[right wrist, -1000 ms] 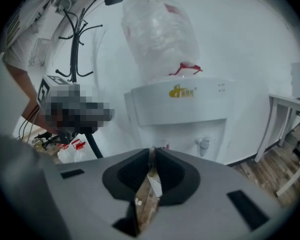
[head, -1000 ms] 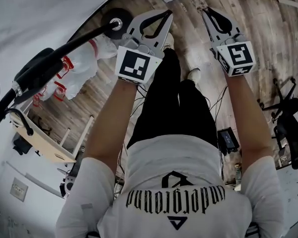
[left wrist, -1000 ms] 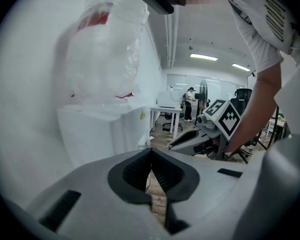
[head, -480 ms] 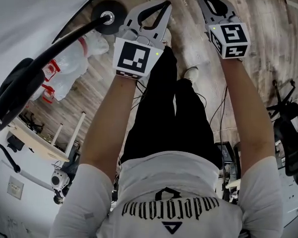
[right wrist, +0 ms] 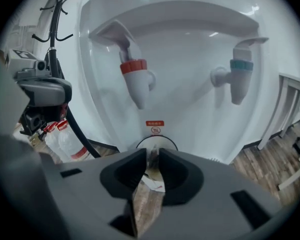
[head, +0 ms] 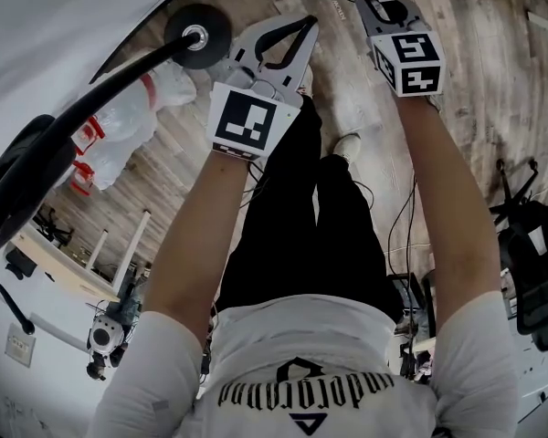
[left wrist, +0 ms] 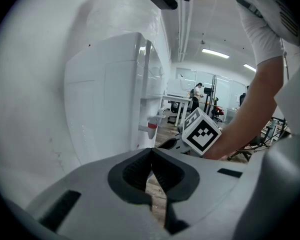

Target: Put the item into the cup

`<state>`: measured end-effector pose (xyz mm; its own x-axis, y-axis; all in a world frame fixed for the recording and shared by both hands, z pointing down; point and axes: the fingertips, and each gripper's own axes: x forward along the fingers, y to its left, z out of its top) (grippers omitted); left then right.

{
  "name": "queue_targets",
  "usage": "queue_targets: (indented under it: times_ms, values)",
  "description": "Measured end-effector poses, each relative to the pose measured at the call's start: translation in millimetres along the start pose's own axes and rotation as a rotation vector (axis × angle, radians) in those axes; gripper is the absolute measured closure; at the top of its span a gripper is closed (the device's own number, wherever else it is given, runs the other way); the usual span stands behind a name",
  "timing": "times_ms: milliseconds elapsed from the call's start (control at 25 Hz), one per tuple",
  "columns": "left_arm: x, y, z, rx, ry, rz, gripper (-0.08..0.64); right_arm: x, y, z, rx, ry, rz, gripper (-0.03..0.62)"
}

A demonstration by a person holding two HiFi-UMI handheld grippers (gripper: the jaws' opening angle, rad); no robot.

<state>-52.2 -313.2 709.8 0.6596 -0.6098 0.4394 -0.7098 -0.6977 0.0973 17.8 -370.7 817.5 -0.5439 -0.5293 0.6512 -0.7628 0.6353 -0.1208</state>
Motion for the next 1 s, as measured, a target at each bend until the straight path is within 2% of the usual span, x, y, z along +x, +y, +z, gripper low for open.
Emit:
queue_targets:
  times_ms: [280,400,640,1000]
  values:
    - [-7,7,0,-0.025,-0.010,0.022,0.551,12,5,-5,0.000,0.037,0.021,0.402]
    - [-7,2,2,-0.007,-0.013,0.014,0.552,6,4,-2,0.002,0.029,0.015,0.364]
    - [-17,-2,15,0.007,-0.023,0.023,0.551,-16,12,9,-0.011,0.006,0.017,0.359]
    - [-59,-28,76,0.024,-0.083,0.064,0.551,-105,51,50,-0.036,-0.079,0.038,0.365]
